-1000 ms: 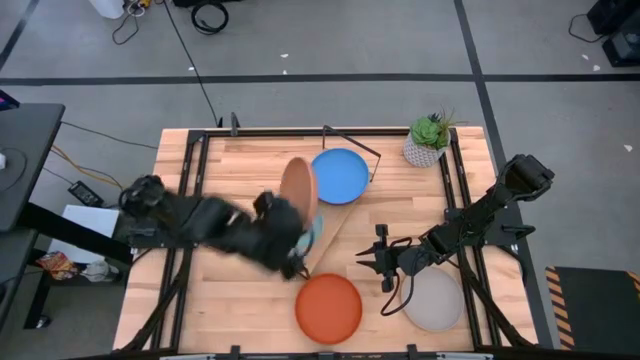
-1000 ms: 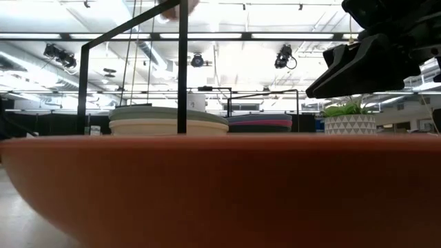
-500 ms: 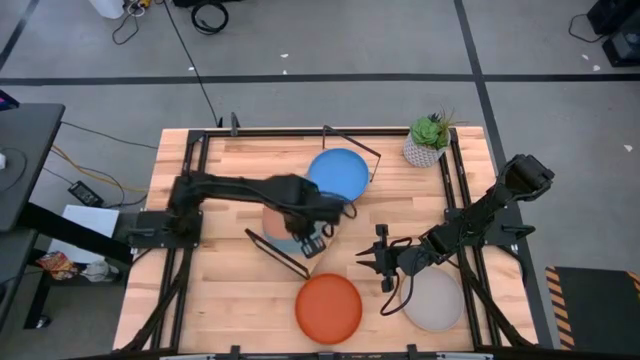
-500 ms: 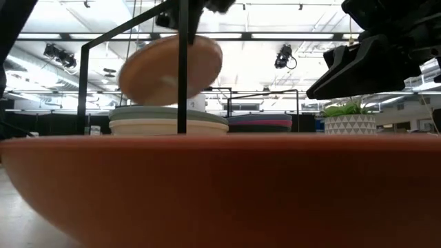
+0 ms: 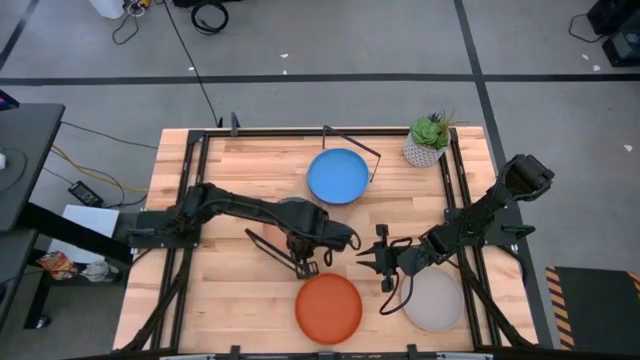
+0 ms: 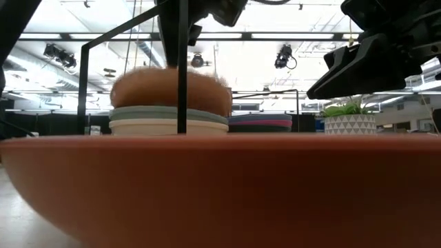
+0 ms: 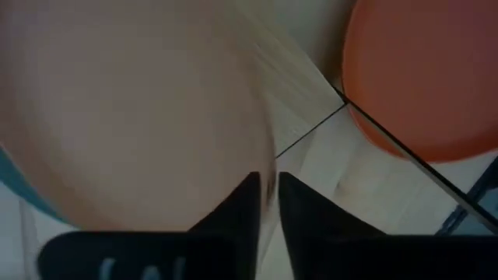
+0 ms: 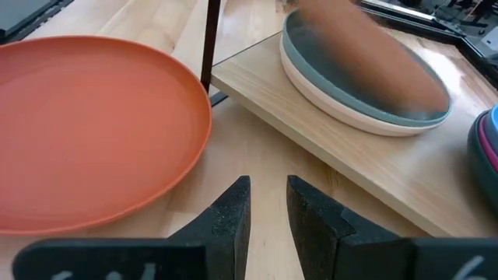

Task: Place and stack plates onto a shelf
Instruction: Stack the brown plate on top of the light blue plate on the shelf, then stack the orange plate on top of the blue plate on the shelf

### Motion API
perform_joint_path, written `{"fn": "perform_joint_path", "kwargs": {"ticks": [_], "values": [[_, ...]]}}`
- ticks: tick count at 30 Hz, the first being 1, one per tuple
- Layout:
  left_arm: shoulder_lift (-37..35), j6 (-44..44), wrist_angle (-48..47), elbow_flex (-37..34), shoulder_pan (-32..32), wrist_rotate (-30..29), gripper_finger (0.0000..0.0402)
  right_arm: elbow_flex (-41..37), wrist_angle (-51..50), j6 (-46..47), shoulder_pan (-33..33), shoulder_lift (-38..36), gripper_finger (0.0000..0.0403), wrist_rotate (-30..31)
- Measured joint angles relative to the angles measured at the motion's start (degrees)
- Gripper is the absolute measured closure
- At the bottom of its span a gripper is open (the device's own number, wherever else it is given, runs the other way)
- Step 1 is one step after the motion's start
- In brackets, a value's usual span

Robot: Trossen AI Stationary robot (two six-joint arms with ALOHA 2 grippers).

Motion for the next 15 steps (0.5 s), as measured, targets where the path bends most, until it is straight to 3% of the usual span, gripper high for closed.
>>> {"fn": "perform_joint_path", "kwargs": {"ticks": [8,13,15], "values": [[-0.1,0.5,-0.1,1.6,-0.6,-2.0,0.0264,0.0,-0.5,-0.2,0.0,0.0,0.0312,-0.9],[-0.4,10.6,6.2,8.1,-4.3,-14.2,0.0260,0.0,-0.7,-0.9,0.0,0.0,0.0312,-1.0],[-0.4,15.7,11.1,9.9,-6.3,-16.3,0.0260,0.0,-0.8,-1.1,0.0,0.0,0.0312,-1.0]]}}
